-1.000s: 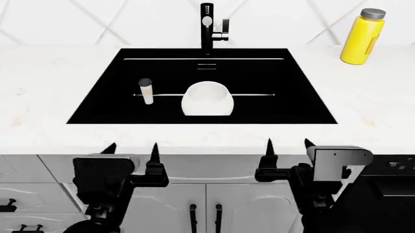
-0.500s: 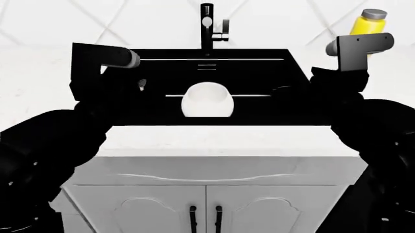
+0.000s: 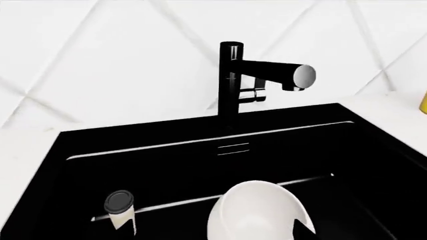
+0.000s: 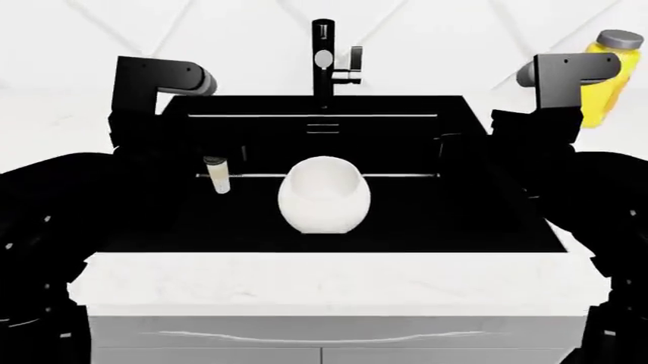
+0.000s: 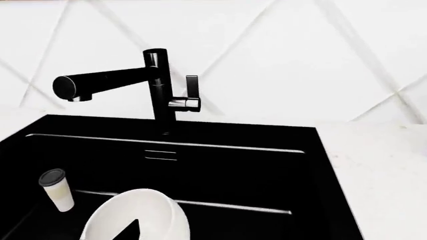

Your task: Pick the cup and bowl from the sink and place them on the counter for drying.

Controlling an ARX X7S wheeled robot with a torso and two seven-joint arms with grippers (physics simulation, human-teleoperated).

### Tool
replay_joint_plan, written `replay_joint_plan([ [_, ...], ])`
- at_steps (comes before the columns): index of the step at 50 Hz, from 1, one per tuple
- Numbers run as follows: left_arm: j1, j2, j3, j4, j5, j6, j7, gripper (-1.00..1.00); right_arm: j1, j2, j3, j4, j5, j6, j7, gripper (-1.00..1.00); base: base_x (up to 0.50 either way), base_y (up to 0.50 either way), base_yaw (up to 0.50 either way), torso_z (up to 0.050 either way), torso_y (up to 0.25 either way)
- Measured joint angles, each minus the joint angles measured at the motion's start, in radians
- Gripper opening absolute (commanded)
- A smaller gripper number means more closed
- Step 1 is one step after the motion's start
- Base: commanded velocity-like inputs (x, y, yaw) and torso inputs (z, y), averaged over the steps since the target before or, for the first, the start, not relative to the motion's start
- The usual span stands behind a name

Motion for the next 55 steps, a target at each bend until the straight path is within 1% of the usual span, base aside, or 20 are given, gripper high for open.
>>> replay_joint_plan([
  [17, 0.028, -0.021, 0.008, -0.019, 0.000, 0.022, 0.016, 1.00, -0.035, 0.006, -0.008, -0.018, -0.002, -0.012, 0.010, 1.00, 0.50, 0.06, 0.00, 0.000, 0.001],
  [27, 0.046, -0.029, 0.013, -0.021, 0.000, 0.031, 0.019, 1.00, -0.048, 0.008, -0.013, -0.018, -0.003, -0.017, 0.012, 1.00, 0.47, 0.17, 0.00, 0.000, 0.001],
  [35, 0.055, -0.026, 0.022, -0.024, 0.004, 0.039, 0.017, 1.00, -0.058, 0.012, -0.022, -0.013, -0.011, -0.032, 0.013, 1.00, 0.29, 0.11, 0.00, 0.000, 0.000],
  [55, 0.076, -0.036, 0.027, -0.021, -0.007, 0.041, 0.019, 1.00, -0.085, 0.022, -0.024, -0.008, -0.020, -0.080, 0.004, 1.00, 0.26, 0.00, 0.00, 0.000, 0.001],
])
